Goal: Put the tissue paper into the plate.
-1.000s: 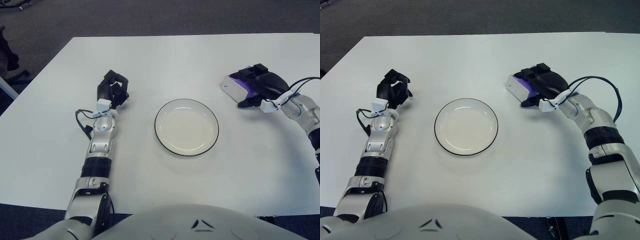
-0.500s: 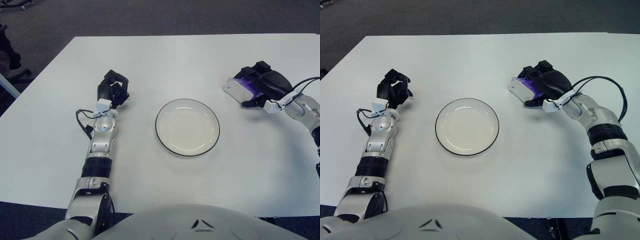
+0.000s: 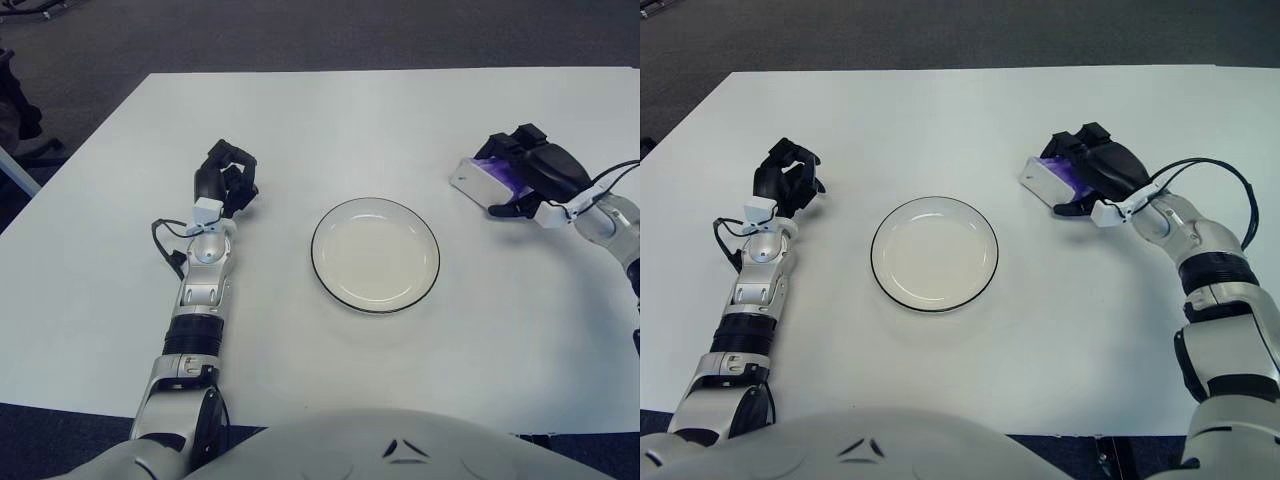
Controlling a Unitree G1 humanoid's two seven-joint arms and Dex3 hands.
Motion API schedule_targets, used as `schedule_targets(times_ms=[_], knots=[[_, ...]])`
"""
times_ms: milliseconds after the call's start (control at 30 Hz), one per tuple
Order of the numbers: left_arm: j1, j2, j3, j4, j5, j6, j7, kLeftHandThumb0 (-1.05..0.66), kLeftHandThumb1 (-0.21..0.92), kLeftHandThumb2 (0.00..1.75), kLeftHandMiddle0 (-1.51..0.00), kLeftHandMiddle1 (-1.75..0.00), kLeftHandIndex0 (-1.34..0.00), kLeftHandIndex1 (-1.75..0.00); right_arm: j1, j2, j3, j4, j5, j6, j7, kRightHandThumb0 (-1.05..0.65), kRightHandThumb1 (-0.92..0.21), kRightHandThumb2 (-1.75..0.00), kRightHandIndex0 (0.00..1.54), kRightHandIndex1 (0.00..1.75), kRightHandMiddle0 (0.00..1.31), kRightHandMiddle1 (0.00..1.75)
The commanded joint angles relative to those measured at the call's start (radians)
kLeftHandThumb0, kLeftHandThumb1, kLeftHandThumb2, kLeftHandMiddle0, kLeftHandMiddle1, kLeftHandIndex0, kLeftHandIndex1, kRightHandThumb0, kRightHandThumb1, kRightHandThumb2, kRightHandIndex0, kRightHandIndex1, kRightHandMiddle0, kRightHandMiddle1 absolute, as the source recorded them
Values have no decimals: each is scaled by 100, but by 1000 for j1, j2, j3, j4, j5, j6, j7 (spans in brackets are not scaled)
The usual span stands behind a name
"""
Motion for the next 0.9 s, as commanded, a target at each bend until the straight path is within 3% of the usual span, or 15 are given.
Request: schedule_targets(times_ms=[0,200,333,367,433,533,600,667,867], knots=[[145,-49,-11,80,5,-9,9,-35,92,49,-88,-175,-63,-170,37,3,-9,-1,5,-44,-5,0,-39,-122,55,168,37,175],[145,-49,-13,80,7,-8,10,-35,92,49,-88,-175,-64,-170,48,26,-57,-35,41,-59,-26,0,-41,-121,52,173,35,175],[144,-48,-13,81,7,-7,9,-35,92,49,-88,-175,-64,-169,69,40,-109,-137,131,-49,23,0,-41,-122,51,174,35,175],[143,-47,-13,84,7,-7,9,-35,92,49,-88,-175,-64,-169,73,43,-120,-162,153,-45,40,-14,-50,-109,59,174,35,175],[141,-47,-13,87,7,-8,8,-35,92,49,-88,-175,-64,-169,85,47,-139,-211,190,-29,74,-25,-58,-98,66,175,35,175],[139,-45,-13,90,6,-8,6,-35,92,49,-88,-175,-64,-169,113,52,-176,-350,251,31,135,-33,-64,-89,71,175,35,175],[139,-44,-13,91,5,-8,5,-35,92,49,-88,-175,-64,-169,130,58,-198,-427,266,71,157,-19,-78,-50,77,175,50,175],[136,-42,-12,94,4,-7,3,-36,92,49,-87,-175,-64,-169,142,71,-219,-491,263,99,160,-14,-85,-32,79,175,56,175],[132,-39,-12,100,3,-7,0,-36,92,49,-87,-175,-64,-169,128,123,-265,-583,166,70,80,-9,-91,-15,83,175,61,175]])
